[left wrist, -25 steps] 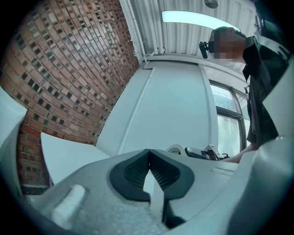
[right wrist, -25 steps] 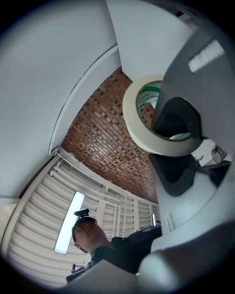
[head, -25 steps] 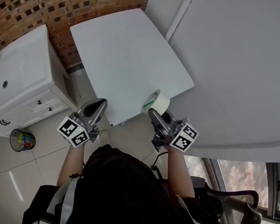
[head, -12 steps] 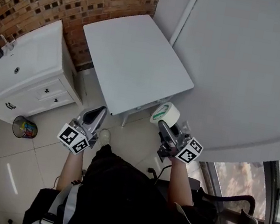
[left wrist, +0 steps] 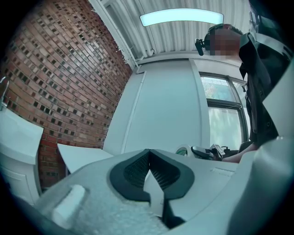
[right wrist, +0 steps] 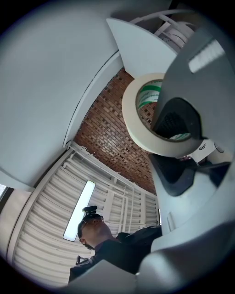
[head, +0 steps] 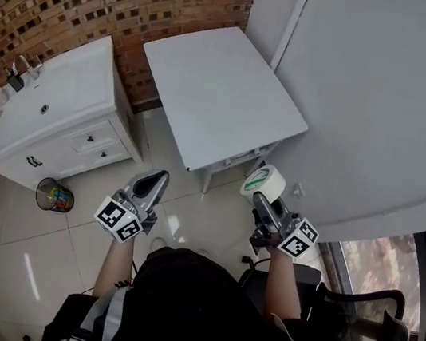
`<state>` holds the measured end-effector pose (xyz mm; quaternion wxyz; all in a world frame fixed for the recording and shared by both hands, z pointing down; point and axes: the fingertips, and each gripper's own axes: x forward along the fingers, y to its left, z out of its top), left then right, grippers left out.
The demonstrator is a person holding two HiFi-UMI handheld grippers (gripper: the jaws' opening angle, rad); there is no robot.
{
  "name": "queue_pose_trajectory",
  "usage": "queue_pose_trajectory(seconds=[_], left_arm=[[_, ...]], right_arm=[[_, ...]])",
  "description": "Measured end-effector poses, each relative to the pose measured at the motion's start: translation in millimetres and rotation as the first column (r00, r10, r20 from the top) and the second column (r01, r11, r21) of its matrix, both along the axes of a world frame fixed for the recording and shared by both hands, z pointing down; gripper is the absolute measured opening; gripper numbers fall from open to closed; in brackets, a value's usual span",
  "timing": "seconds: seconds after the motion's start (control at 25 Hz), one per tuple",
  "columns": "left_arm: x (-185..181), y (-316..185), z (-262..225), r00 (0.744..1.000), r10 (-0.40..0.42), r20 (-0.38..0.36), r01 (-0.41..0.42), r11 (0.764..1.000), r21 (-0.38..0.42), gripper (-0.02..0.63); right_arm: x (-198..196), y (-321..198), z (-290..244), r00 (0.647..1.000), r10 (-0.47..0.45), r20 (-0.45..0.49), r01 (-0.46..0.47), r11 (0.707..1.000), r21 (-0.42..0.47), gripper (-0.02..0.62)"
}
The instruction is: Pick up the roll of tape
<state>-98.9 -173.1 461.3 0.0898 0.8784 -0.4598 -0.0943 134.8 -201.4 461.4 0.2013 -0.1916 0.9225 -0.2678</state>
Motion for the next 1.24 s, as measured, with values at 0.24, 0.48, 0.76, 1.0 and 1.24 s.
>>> queue_pose_trajectory(seconds=[0.24, 0.48, 0.76, 1.0, 1.24], left_arm=[[-32.8, 21.2, -6.1, 1.0, -0.014, 0.024, 0.014, 1.0, 0.007, 0.002], [-58.2, 34.9, -1.7, 1.0, -0.005, 0.03, 0.005, 1.0, 0.004, 0.002], [-57.2, 39.4, 10.2, 0.998, 0.054, 0.03, -0.054, 0.998, -0.01, 0.002], [-51.9, 28.3, 3.3, 0.996, 0.095, 0.005, -0.095, 0.995, 0.009, 0.002], [-37.2, 22.3, -1.4, 0.994, 0.113, 0.007, -0.113, 0.994, -0.005, 0.002]], right_arm=[[-26.6, 14.4, 1.3, 0.998, 0.05, -0.044, -0.05, 0.999, 0.0, 0.109], [-64.1, 26.2, 3.2, 0.996, 0.058, -0.071, -0.056, 0.998, 0.018, 0.109], [-81.7, 38.6, 10.1, 0.99, 0.054, -0.126, -0.052, 0.998, 0.023, 0.109], [-86.4, 40.2, 9.4, 0.984, 0.058, -0.171, -0.05, 0.998, 0.05, 0.109], [-80.4, 39.3, 10.5, 0.982, 0.064, -0.18, -0.058, 0.998, 0.038, 0.109]])
